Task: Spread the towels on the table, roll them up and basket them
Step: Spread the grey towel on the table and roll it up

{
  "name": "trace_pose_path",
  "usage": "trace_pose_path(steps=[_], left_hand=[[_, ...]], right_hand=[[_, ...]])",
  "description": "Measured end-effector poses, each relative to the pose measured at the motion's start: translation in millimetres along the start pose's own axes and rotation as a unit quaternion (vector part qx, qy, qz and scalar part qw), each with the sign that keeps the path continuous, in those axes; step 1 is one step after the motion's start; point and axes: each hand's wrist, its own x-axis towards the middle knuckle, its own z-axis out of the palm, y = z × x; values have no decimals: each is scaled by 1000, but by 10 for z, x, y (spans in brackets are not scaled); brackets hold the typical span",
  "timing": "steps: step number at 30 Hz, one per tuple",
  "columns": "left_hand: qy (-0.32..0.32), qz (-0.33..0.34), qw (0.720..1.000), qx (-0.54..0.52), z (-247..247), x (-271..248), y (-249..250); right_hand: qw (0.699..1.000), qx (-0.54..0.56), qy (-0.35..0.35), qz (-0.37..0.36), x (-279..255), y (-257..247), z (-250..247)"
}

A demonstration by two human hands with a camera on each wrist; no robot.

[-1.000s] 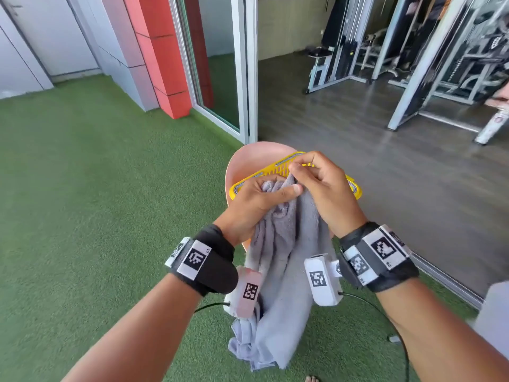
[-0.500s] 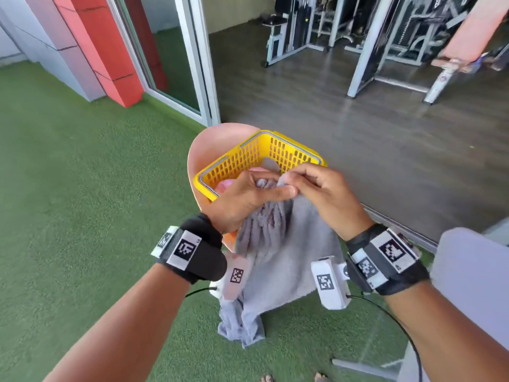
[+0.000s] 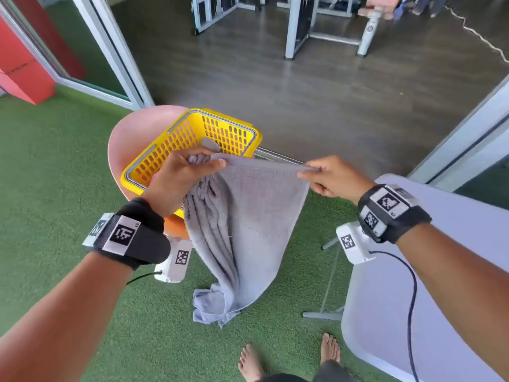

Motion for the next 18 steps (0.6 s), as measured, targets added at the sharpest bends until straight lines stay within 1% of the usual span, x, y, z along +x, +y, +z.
trace_pose_path(steps=[2,4,5,6,7,8,9,10,11,12,13,14,15,16,17,18], left_hand=[[3,-10,1000,11,218,76,-93],[-21,-27,999,27,429,139,-200],[-25,-34,999,35,510,164,-269],[-15,-34,998,55,573,174,-349],[14,-37,995,95,617,178,-452],[48,-49,984,164,678,174,-561],[77,-78,964,241,755,145,-707],[91,-108,943,301,869,102,-831],[97,-140,925,339,1033,28,-962],[86,-167,917,351,1226,-68,-1093],[70,-194,917,340,1468,-169,-1166],[41,-222,921,317,1780,-272,-1220],[-2,-263,920,290,2171,-363,-1268],[-35,-288,924,249,2568,-423,-1368],[-57,-316,923,211,2956,-455,-1498],[-56,-317,933,159,3338,-467,-1568]], right_hand=[[995,72,73,17,230,64,-267],[979,137,144,48,540,161,-647],[969,169,163,70,694,261,-875],[961,196,174,87,826,388,-1131],[955,212,182,98,923,550,-1383],[951,220,190,102,986,751,-1622],[952,218,190,105,1012,953,-1825],[954,212,183,106,1006,1157,-1969],[961,190,168,113,977,1355,-2066],[972,141,149,115,959,1563,-2117],[984,54,126,116,924,1764,-2131],[987,-49,101,112,875,1980,-2130],[982,-144,67,105,803,2169,-2114],[970,-225,28,89,744,2372,-2094],[953,-288,-9,89,640,2549,-2070],[936,-334,-27,112,539,2764,-2102]])
